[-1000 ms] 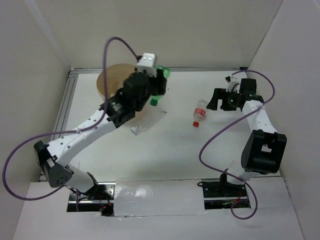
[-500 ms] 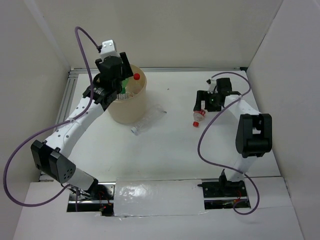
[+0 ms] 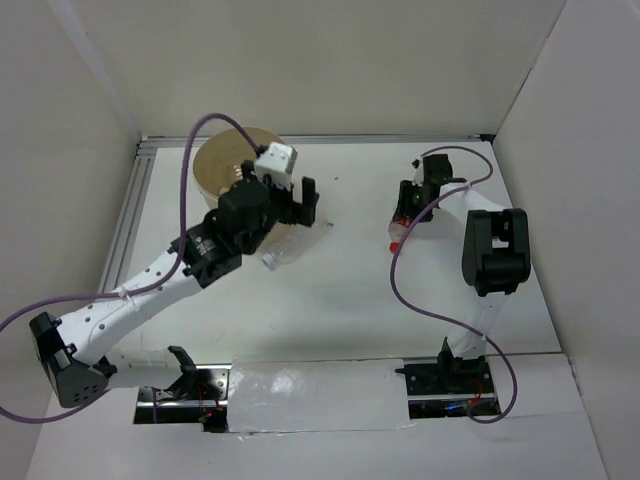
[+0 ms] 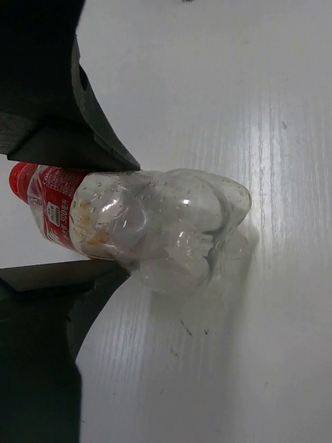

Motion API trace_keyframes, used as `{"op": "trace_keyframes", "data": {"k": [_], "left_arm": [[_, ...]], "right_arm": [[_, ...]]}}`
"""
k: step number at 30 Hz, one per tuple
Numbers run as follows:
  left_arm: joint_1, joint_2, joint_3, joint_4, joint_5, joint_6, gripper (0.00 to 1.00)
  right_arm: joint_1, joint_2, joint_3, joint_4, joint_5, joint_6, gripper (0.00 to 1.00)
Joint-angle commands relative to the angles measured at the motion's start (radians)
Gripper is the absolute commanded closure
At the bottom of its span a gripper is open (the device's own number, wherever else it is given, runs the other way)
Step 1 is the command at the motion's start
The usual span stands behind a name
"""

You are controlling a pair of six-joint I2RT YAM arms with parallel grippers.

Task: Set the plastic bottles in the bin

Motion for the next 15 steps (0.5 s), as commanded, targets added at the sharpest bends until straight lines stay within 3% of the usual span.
{"op": "trace_keyframes", "data": {"k": [1,6,11,15], "left_arm": [[-0.100,-0.016,-0.120,0.019,-0.011,0.027,0.01],[-0.301,-0.108,-0.353,0.043,-0.146,-0.147,0.01],[-0.458,-0.132,-0.513,-0.056,-0.240,-0.459,0.02],[-0.548,-0.110,-0.542,-0.178,-0.333,-0.704,0.02]], "right_arm": [[0.010,-0.005,0.011,0.006,-0.067,-0.026,0.56],[-0.012,-0.103,0.126,-0.091,-0.218,-0.162,0.71],[0.034,-0.151,0.439,-0.177,-0.423,-0.279,0.73],[0.121,-0.151,0.641,-0.136,-0.520,-0.263,0.75]]}}
